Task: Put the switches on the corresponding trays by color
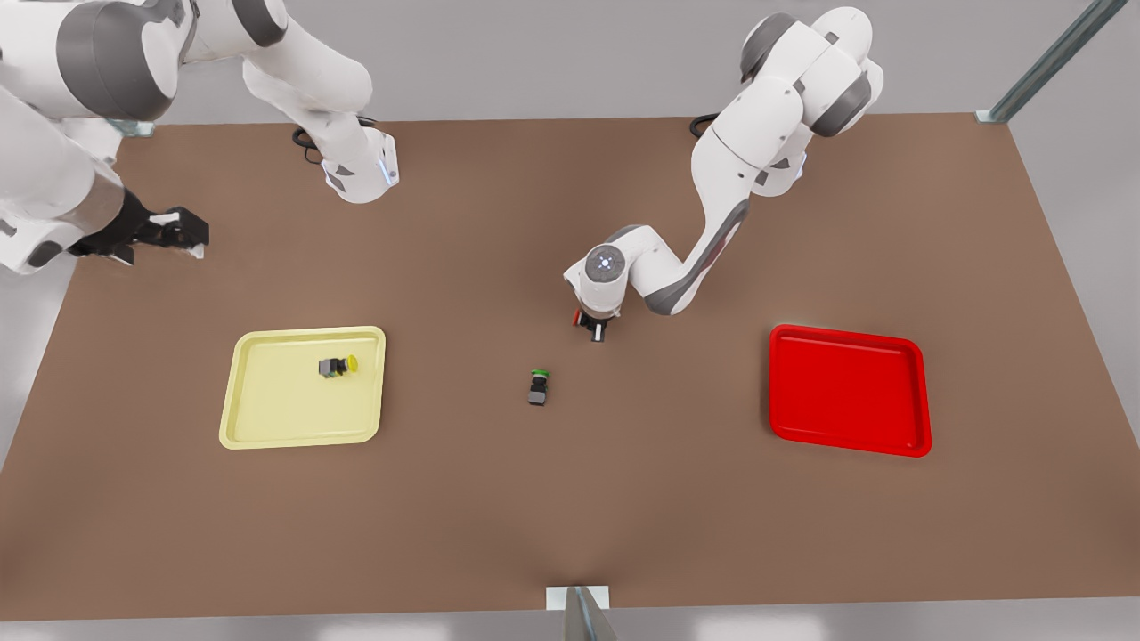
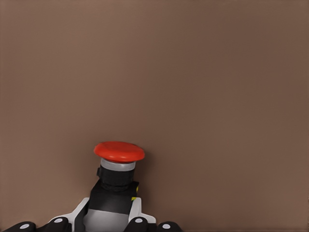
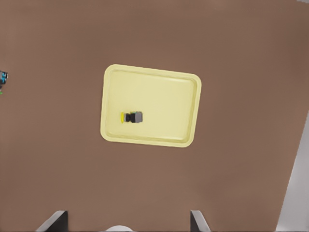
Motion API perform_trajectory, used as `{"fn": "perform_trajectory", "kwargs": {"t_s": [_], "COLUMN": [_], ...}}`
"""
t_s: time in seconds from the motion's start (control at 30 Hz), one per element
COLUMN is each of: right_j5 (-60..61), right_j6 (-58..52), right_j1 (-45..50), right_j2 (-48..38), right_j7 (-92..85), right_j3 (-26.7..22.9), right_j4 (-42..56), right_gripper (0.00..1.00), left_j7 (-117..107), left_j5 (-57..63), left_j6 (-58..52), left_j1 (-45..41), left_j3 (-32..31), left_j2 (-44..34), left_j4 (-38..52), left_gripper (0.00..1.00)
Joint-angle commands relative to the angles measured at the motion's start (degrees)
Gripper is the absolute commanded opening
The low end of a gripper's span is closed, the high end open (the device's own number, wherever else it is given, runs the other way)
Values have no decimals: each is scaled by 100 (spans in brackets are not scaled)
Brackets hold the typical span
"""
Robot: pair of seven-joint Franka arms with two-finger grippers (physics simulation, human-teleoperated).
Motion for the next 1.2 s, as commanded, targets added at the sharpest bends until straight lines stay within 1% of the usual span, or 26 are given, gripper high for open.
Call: {"fn": "perform_trajectory", "kwargs": {"t_s": [0.0, 0.03, 0.07, 0.13, 0.27, 0.5, 0.57, 0.77, 0.87, 1.03, 1.13, 1.17], "right_j5": [21, 443, 540, 733, 812, 830, 830, 830, 830, 839, 839, 839], "right_j6": [638, 975, 887, 852, 861, 905, 914, 914, 922, 922, 984, 993], "right_j1": [123, 906, 915, 907, 898, 907, 915, 915, 915, 915, 907, 907], "right_j2": [-765, -1260, -1374, -1383, -1375, -1375, -1366, -1366, -1366, -1357, -1348, -1348], "right_j7": [76, 630, 639, 613, 613, 613, 613, 613, 613, 604, 604, 595], "right_j3": [-321, -1281, -1272, -1308, -1299, -1281, -1281, -1281, -1290, -1299, -1299, -1299], "right_j4": [-891, -1607, -1774, -1739, -1740, -1731, -1739, -1731, -1722, -1722, -1722, -1722], "right_gripper": [100, 100, 100, 100, 100, 100, 100, 100, 100, 100, 100, 100], "left_j7": [4, 13, 22, 66, 505, 1894, 2254, 2966, 3546, 4240, 4364, 4364], "left_j5": [-28, -28, -28, -28, -28, -28, -28, -28, -37, -37, 42, 69], "left_j6": [-2, -11, -29, -187, -433, -372, -424, -459, -407, -126, -20, 50], "left_j1": [0, 26, 53, 132, 571, 1793, 2127, 3041, 3103, 3094, 3094, 3094], "left_j3": [9, 9, 0, 0, 9, 44, 53, 88, 667, 1582, 1906, 1925], "left_j2": [-6, -50, -102, -260, -463, -1236, -1350, -2132, -2308, -2203, -2115, -2080], "left_j4": [0, -26, -35, -70, -149, -1019, -1116, -1872, -1977, -1933, -1933, -1933], "left_gripper": [52, 52, 52, 52, 52, 52, 52, 52, 52, 52, 52, 60]}}
